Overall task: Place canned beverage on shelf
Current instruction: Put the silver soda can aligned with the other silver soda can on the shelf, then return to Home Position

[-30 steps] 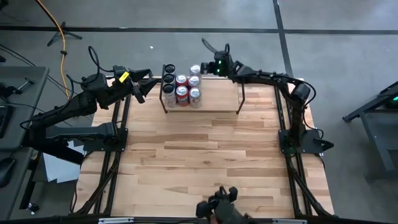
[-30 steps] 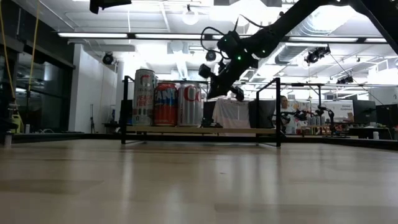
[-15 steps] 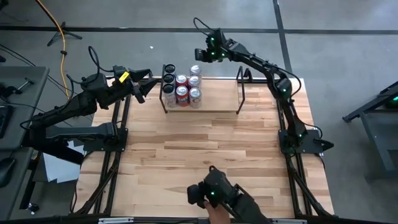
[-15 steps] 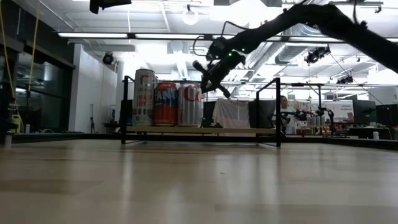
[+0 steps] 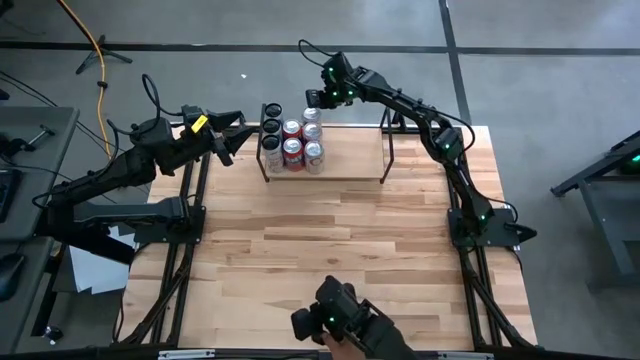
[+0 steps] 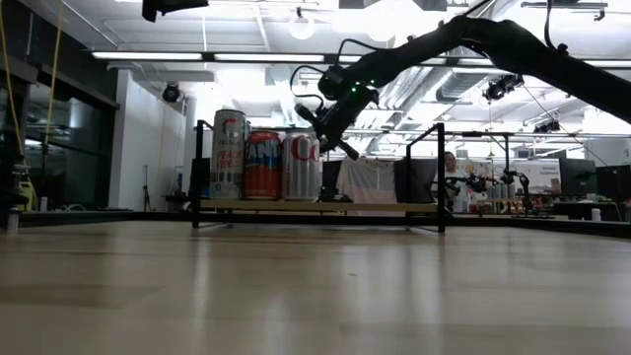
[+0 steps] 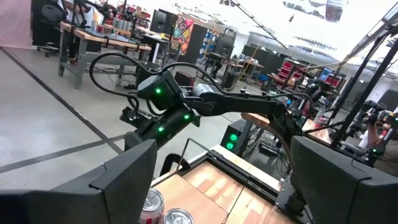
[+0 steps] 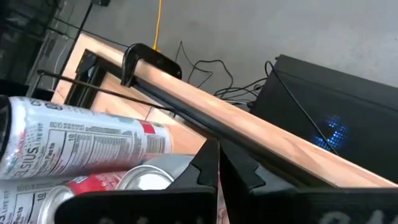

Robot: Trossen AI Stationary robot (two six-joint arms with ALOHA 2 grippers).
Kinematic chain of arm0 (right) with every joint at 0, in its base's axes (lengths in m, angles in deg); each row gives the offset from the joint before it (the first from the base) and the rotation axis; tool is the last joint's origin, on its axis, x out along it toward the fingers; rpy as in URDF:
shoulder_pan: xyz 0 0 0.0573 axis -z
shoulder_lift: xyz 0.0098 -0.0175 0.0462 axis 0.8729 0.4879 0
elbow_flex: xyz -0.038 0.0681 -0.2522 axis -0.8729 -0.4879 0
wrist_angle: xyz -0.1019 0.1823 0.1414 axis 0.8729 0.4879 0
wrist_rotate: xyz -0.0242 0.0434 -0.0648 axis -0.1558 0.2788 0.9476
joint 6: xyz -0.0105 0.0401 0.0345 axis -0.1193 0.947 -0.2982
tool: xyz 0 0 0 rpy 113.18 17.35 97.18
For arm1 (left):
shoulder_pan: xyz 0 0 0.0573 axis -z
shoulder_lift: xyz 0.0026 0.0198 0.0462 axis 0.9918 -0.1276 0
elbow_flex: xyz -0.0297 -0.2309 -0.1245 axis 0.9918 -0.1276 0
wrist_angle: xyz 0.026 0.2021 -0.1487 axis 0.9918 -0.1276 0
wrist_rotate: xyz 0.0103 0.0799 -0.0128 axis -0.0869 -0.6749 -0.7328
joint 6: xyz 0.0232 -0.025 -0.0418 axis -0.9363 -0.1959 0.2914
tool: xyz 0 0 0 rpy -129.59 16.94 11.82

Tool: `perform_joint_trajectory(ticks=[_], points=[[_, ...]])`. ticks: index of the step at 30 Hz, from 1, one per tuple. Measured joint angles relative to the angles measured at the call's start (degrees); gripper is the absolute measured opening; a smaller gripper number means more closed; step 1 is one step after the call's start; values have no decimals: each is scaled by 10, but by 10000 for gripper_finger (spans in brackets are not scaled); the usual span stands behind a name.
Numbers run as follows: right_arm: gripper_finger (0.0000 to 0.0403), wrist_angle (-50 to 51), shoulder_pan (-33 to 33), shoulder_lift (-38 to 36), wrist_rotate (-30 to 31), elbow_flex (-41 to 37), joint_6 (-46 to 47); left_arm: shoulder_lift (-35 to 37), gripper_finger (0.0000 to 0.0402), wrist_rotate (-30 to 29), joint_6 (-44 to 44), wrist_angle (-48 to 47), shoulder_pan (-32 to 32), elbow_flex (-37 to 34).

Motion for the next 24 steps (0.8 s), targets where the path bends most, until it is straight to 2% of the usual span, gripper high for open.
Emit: perform_joint_trajectory(ticks=[11,16,20,24], points=[[0,12,-1,-1,-13,2,-17,0,325,19,15,0,0,0],[0,29,9,-7,21,40,-52,0,325,26,15,0,0,0],[0,45,28,-56,30,32,-122,2,325,26,15,-1,0,0],[0,138,29,-110,28,29,-232,4,325,26,5,-7,0,0]])
